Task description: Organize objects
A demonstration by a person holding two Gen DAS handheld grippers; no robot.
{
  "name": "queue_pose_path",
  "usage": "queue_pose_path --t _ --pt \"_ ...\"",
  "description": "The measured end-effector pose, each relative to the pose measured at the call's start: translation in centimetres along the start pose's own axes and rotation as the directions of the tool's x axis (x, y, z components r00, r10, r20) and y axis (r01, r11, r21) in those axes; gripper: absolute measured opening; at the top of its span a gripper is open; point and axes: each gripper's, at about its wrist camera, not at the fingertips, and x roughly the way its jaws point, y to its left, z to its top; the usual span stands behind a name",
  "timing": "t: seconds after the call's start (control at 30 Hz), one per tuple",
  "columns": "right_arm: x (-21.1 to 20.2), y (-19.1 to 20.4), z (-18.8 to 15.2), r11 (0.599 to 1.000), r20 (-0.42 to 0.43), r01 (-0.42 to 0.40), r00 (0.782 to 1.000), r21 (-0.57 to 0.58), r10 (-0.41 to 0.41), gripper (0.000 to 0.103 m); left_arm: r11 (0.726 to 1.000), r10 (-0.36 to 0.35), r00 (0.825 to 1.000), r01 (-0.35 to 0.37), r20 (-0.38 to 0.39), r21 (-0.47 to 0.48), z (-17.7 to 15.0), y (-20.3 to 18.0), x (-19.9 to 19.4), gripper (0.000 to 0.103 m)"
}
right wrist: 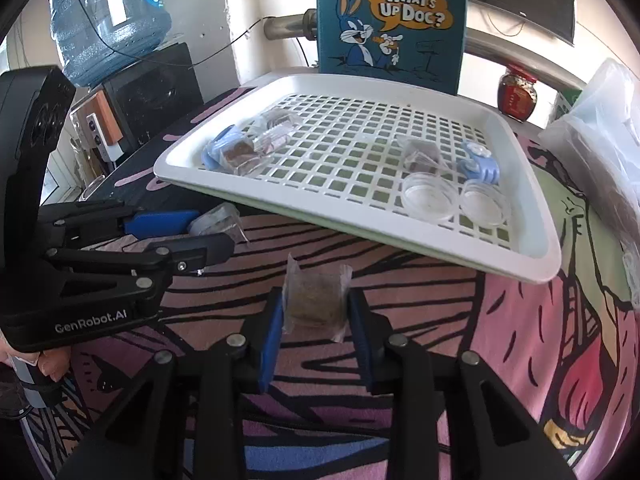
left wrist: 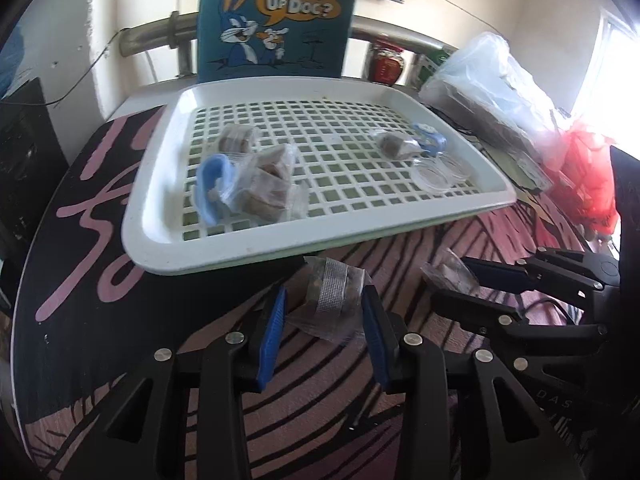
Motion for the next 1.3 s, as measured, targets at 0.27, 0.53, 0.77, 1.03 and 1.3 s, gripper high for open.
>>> queue_pose_path --t 0.27,0.53,0.77,1.03,1.3 --pt "-1.9 0.0 -1.3 0.999 0.022 0.049 0.999 0.011 -0.050 0.030 0.998 0.062 0.998 -0.062 -0.001 0.001 -1.7 -0.1 -1.5 0.035" --pt "-2.6 -1.2 -2.2 0.991 0.024 0.112 0.993 0.078 -0.114 0.030 0.992 0.113 0.994 -0.112 0.010 -0.051 -2.3 0.8 -2.0 0.035" --pt "-2.1 -1.8 -2.3 0.987 -0.004 0.121 0.993 0.108 -0.122 0.028 0.992 0.122 0.993 -0.121 0.007 -0.042 -2.3 0.6 -1.9 0.035" --pt "-2.2 -1.9 -2.4 0.987 -0.003 0.115 0.993 0.113 -0.116 0.028 0.991 0.125 0.992 -0.125 0.006 -0.038 -2.3 0.7 -1.9 0.036" --pt "-2.2 -1.8 -2.4 0.987 -0.005 0.120 0.993 0.107 -0.121 0.028 0.992 0.122 0.992 -0.122 0.006 -0.041 -2.3 0.7 -1.9 0.036"
